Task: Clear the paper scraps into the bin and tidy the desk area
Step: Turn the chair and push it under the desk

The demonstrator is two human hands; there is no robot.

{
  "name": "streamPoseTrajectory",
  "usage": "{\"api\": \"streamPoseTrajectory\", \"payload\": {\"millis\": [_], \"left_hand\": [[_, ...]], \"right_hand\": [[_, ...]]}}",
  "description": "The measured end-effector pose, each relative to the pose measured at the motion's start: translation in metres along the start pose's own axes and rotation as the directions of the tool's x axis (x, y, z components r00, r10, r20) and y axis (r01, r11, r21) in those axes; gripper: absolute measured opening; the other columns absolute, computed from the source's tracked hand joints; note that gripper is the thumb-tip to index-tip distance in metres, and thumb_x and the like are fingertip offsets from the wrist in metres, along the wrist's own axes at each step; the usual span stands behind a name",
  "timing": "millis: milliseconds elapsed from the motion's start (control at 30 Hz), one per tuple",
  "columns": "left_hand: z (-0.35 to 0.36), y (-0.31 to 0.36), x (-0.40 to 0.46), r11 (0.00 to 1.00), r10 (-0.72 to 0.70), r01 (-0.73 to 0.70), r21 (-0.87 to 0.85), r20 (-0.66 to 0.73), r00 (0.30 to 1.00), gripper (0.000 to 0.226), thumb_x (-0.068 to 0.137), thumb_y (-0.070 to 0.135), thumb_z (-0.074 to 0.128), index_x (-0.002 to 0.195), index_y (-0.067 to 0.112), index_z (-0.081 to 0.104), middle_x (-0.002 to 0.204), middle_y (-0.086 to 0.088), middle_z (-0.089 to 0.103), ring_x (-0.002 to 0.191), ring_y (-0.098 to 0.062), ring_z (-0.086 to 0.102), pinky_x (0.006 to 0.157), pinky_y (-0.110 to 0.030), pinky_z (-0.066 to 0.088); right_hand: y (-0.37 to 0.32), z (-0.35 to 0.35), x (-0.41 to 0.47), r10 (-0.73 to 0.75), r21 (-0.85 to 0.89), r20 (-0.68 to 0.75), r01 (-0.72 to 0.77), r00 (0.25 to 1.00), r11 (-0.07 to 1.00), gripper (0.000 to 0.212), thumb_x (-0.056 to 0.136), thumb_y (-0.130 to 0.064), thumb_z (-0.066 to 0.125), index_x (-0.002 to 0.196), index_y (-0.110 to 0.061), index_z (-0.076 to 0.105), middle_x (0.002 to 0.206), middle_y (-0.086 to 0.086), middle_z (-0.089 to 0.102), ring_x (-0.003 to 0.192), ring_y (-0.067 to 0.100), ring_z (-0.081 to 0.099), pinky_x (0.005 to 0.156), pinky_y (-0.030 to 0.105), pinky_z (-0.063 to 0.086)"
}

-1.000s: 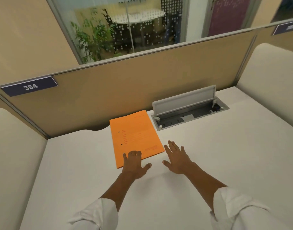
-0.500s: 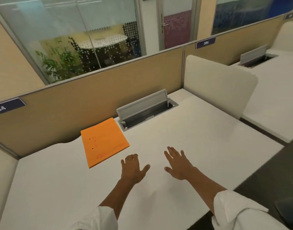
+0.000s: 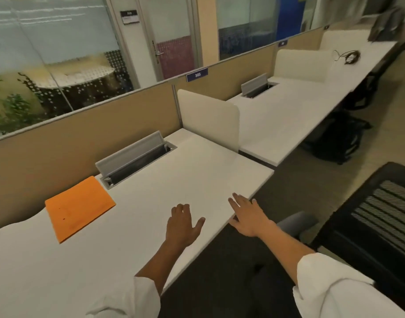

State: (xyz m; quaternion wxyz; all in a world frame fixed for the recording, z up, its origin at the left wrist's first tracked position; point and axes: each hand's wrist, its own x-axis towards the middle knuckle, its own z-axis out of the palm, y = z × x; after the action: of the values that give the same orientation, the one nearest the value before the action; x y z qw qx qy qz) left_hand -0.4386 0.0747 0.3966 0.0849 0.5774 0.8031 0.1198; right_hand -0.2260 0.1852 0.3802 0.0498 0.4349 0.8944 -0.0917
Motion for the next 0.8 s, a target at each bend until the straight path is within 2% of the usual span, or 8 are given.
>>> {"api": "streamPoseTrajectory", "payload": {"millis": [67,200,433,533,733,800], "left_hand": [[0.002,0.028,0.0,0.996,0.084,-0.084,0.002,-0.007,0.996,0.062,0.091,0.058,0.048,0.131,0.012,0.046,0.131,-0.007,0.053,0.12,-0.022,0.049,0.091,-0.037,0.05],[0.014,0.105,-0.008,0.962,0.269,-0.269,-0.039,0.015,0.963,0.057,0.083,0.063,0.054,0.119,0.019,0.052,0.118,-0.002,0.059,0.103,-0.019,0.057,0.08,-0.029,0.049],[0.04,0.208,-0.043,0.881,0.471,-0.47,-0.05,0.003,0.882,0.057,0.077,0.069,0.054,0.109,0.022,0.053,0.108,0.001,0.06,0.092,-0.015,0.058,0.074,-0.029,0.053],[0.051,0.242,-0.064,0.862,0.507,-0.504,-0.061,0.039,0.861,0.055,0.076,0.069,0.055,0.105,0.022,0.053,0.104,0.003,0.059,0.088,-0.014,0.057,0.072,-0.033,0.056],[0.064,0.31,-0.081,0.852,0.522,-0.517,-0.087,0.066,0.85,0.058,0.073,0.075,0.053,0.107,0.028,0.052,0.102,0.009,0.061,0.08,-0.006,0.051,0.063,-0.021,0.04],[0.075,0.343,-0.087,0.853,0.52,-0.513,-0.092,0.084,0.85,0.061,0.073,0.075,0.055,0.11,0.027,0.052,0.104,0.008,0.06,0.086,-0.008,0.055,0.067,-0.023,0.044]], "right_hand": [[0.024,-0.006,-0.025,0.045,0.024,-0.03,-0.044,0.999,0.999,0.076,0.096,-0.049,0.046,0.156,-0.02,0.008,0.165,0.006,0.009,0.15,0.029,0.013,0.119,0.055,0.018],[0.083,-0.016,-0.098,0.215,0.001,-0.064,-0.216,0.974,0.976,0.073,0.094,-0.047,0.049,0.154,-0.019,0.019,0.16,0.006,0.024,0.146,0.028,0.024,0.113,0.052,0.031],[0.153,-0.021,-0.212,0.381,-0.059,-0.115,-0.39,0.917,0.919,0.067,0.092,-0.046,0.051,0.15,-0.018,0.03,0.156,0.006,0.033,0.143,0.026,0.029,0.111,0.05,0.036],[0.177,-0.025,-0.253,0.421,-0.084,-0.104,-0.43,0.901,0.899,0.066,0.093,-0.046,0.05,0.15,-0.018,0.03,0.156,0.006,0.032,0.143,0.028,0.029,0.11,0.051,0.036],[0.24,-0.026,-0.309,0.423,-0.117,-0.129,-0.438,0.897,0.891,0.062,0.094,-0.047,0.047,0.148,-0.02,0.033,0.156,0.005,0.031,0.144,0.026,0.025,0.111,0.05,0.034],[0.272,-0.023,-0.327,0.417,-0.136,-0.133,-0.433,0.899,0.891,0.061,0.093,-0.047,0.048,0.147,-0.021,0.035,0.156,0.006,0.031,0.145,0.026,0.024,0.112,0.052,0.032]]}}
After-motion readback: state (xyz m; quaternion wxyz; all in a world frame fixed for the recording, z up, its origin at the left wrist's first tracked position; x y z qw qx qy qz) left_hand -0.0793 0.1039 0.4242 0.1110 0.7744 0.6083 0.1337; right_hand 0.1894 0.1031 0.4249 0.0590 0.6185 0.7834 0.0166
